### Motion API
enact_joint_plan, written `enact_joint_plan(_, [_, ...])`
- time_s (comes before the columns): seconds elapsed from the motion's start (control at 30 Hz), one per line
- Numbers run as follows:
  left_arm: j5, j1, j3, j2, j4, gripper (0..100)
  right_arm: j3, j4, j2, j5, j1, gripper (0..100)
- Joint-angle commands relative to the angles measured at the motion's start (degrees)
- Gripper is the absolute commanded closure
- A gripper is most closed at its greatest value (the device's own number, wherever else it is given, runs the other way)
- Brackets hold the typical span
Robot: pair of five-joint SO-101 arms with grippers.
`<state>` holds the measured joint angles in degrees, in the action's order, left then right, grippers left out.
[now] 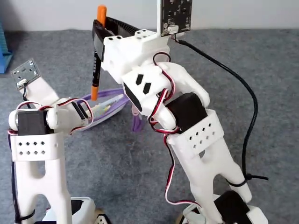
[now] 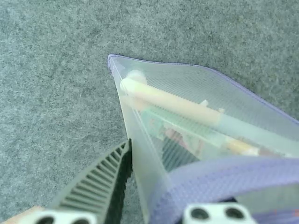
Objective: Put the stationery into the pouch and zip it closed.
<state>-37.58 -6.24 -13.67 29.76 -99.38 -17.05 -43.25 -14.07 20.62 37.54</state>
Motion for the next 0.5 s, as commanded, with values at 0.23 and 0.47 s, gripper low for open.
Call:
enact_joint_plan(0.23, [-0.6,-0.4,-0.3,-1.1,-1.0,89,10.3,5.7,-0.7,-0.6,-0.9,99.1])
enact_joint_plan(0.47, [-0.6,-0.4,-0.3,-1.1,-1.0,89,16.1,8.2,-4.8,-0.6,1.8,99.1])
